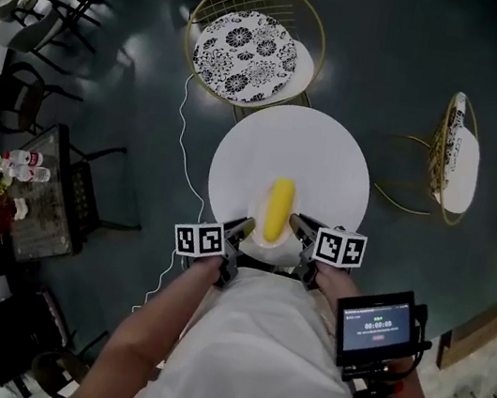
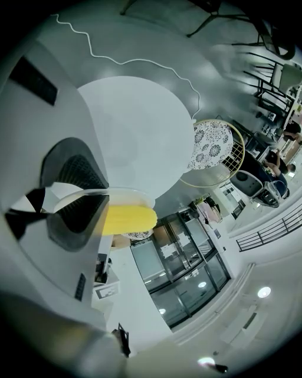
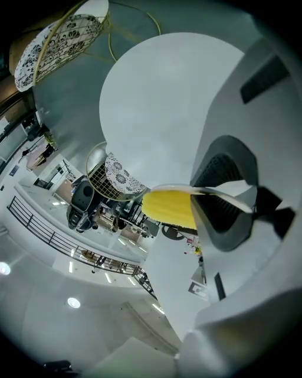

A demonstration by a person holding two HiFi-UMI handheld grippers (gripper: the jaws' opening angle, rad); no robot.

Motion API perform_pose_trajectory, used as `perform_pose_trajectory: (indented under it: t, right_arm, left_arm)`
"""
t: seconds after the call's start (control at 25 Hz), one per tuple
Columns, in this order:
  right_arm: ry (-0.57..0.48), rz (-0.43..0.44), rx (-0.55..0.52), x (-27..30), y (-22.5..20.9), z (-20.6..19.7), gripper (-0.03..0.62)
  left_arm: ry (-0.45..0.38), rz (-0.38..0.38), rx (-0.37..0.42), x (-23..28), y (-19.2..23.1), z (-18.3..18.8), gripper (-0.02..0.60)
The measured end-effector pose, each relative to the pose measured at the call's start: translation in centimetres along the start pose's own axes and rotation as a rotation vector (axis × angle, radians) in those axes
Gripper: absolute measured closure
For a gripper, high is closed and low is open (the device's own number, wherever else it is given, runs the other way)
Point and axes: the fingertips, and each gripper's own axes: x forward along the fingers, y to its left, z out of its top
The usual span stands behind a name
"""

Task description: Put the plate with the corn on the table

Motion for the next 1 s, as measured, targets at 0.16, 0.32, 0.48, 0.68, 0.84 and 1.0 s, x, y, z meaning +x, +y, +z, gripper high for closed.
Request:
perform_pose_trajectory:
  t: [0.16, 0.32, 0.48, 0.68, 0.84, 1.0]
  right_arm:
    - [-0.011, -0.005, 0.014, 1.4, -0.8, 1.0, 0.551]
    - [-0.011, -0.020, 0.012, 2.7, -1.8, 2.1, 0.551]
    - [-0.010, -0.039, 0.014, 3.6, -3.0, 3.2, 0.551]
    - [-0.016, -0.062, 0.017, 4.7, -4.3, 3.8, 0.551]
    - [-0.011, -0.079, 0.006, 5.8, -5.7, 4.2, 0.551]
    - [-0.001, -0.100, 0.009, 6.6, -7.1, 3.9, 0.551]
  left_arm:
    - [0.005, 0.010, -0.001, 0.9, 0.9, 1.2, 0.546]
    - [0.012, 0.019, -0.008, 2.2, 1.9, 2.3, 0.546]
    - [0.025, 0.021, -0.005, 3.7, 2.5, 3.4, 0.546]
    - [0.051, 0.026, 0.009, 5.0, 3.4, 4.2, 0.546]
    - [0.064, 0.042, 0.027, 6.0, 4.3, 5.1, 0.546]
    - [0.086, 0.053, 0.037, 7.2, 5.2, 5.1, 0.546]
